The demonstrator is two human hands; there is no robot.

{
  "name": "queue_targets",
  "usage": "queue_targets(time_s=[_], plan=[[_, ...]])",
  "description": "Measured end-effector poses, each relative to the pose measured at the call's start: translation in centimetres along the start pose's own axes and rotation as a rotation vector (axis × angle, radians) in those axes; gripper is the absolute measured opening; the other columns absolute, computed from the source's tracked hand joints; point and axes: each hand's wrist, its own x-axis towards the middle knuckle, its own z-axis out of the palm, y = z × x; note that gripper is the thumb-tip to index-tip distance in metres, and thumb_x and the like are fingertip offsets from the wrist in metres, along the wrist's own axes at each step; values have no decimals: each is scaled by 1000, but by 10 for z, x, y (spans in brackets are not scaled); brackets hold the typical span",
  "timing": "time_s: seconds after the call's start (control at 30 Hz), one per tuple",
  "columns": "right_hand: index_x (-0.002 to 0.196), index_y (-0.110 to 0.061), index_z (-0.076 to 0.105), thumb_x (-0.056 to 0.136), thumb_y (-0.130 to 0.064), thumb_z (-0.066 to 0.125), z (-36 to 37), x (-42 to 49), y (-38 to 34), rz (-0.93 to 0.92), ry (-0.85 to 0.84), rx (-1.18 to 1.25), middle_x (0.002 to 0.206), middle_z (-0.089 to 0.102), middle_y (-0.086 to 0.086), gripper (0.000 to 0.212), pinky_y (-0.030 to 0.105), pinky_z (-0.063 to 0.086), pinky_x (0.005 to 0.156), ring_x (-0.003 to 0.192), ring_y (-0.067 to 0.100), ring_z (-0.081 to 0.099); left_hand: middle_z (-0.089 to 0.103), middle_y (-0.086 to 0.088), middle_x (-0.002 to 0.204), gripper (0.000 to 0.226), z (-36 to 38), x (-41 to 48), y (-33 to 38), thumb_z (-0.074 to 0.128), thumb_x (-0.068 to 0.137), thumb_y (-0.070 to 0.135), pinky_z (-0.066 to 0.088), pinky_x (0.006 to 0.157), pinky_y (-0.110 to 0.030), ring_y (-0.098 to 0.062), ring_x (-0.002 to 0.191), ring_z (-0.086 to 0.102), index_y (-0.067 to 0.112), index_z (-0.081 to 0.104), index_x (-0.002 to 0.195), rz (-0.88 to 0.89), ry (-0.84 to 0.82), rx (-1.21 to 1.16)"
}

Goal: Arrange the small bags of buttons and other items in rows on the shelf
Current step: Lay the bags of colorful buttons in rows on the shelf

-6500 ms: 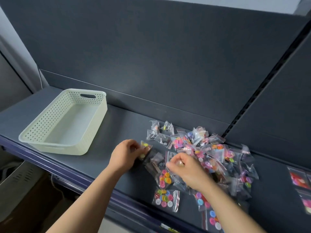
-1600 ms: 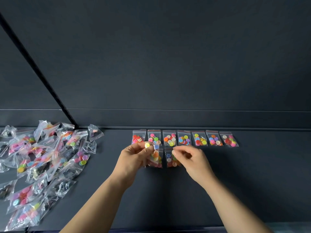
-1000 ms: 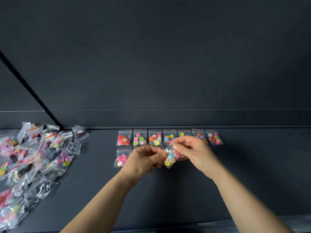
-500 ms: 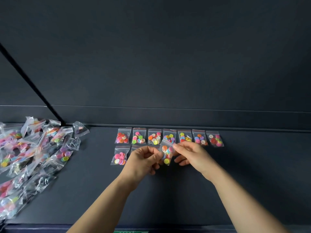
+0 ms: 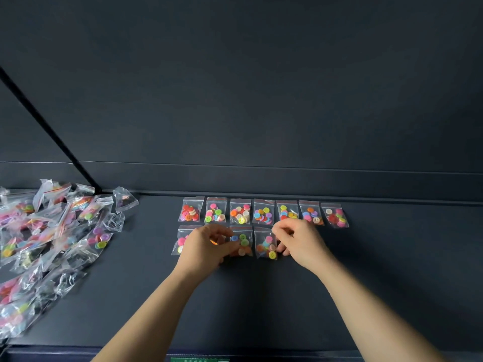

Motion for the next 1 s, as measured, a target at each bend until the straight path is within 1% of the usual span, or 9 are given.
queue_targets(time_s=[0.07, 0.13, 0.23, 0.37, 0.6, 0.67, 0.73, 0.87, 1.0], plan=[[106, -18, 64, 93, -20, 59, 0, -2, 3, -37, 109, -13, 83, 64, -8, 15, 23, 57, 62, 67, 8, 67, 64, -3, 76, 21, -1, 1, -1, 78, 77, 27, 43, 44, -21, -10, 48, 53, 20, 67, 94, 5, -11, 18], [105, -21, 66, 90, -23, 64, -2, -7, 7, -111, 160, -81, 88, 59, -11, 15, 19, 53, 63, 70, 6, 63, 65, -4, 76, 22, -1, 0, -1, 78, 77, 28, 44, 44, -21, -10, 48, 54, 20, 68, 94, -1, -23, 7], [104, -26, 71, 86, -32, 68, 1, -14, 10, -232, 70, -229, 93, 52, -16, 20, 17, 47, 64, 70, 4, 54, 66, -7, 76, 21, -1, -1, 0, 78, 77, 26, 45, 44, -23, -11, 48, 53, 19, 68, 94, -33, -27, -40], [127, -28, 60, 87, -43, 64, 8, -13, 10, -209, -22, -340, 98, 44, -15, 43, 14, 36, 60, 69, 2, 46, 65, -7, 76, 20, -1, -2, 3, 78, 77, 20, 45, 44, -23, -13, 49, 52, 18, 68, 95, -96, -30, -108], [134, -29, 54, 90, -44, 59, 9, -7, 10, -178, -48, -419, 105, 44, -13, 47, 16, 38, 64, 72, 5, 48, 62, -3, 65, 15, -3, -5, 4, 74, 82, 17, 46, 46, -22, -10, 47, 51, 14, 69, 96, -121, -44, -202], [135, -29, 53, 91, -44, 58, 9, -6, 8, -185, -47, -430, 106, 43, -13, 47, 14, 35, 61, 70, 4, 47, 61, -1, 61, 16, -4, -6, 5, 71, 84, 19, 48, 50, -24, -11, 50, 52, 10, 69, 97, -150, -55, -299], [136, -28, 51, 91, -43, 58, 9, -7, 7, -189, -43, -427, 107, 43, -13, 47, 14, 36, 62, 71, 3, 47, 58, -1, 63, 19, -5, -7, 6, 66, 88, 21, 50, 58, -26, -12, 54, 52, 6, 67, 99, -223, -103, -518], [126, -25, 60, 90, -35, 63, 5, -14, 1, -154, 26, -174, 101, 50, -13, 37, 15, 43, 68, 73, 4, 51, 50, -6, 75, 29, -7, -6, 17, 38, 90, 4, 42, 62, -23, -14, 61, 45, 2, 61, 106, -337, -224, -1042], [97, -21, 71, 89, -27, 65, -5, -26, -14, -61, -85, 235, 79, 65, -8, 11, 17, 49, 62, 71, 6, 59, 43, -6, 68, 35, 6, -3, 26, 35, 90, -13, 51, 68, -26, -15, 59, 37, 1, 57, 113, -254, -184, -1095]])
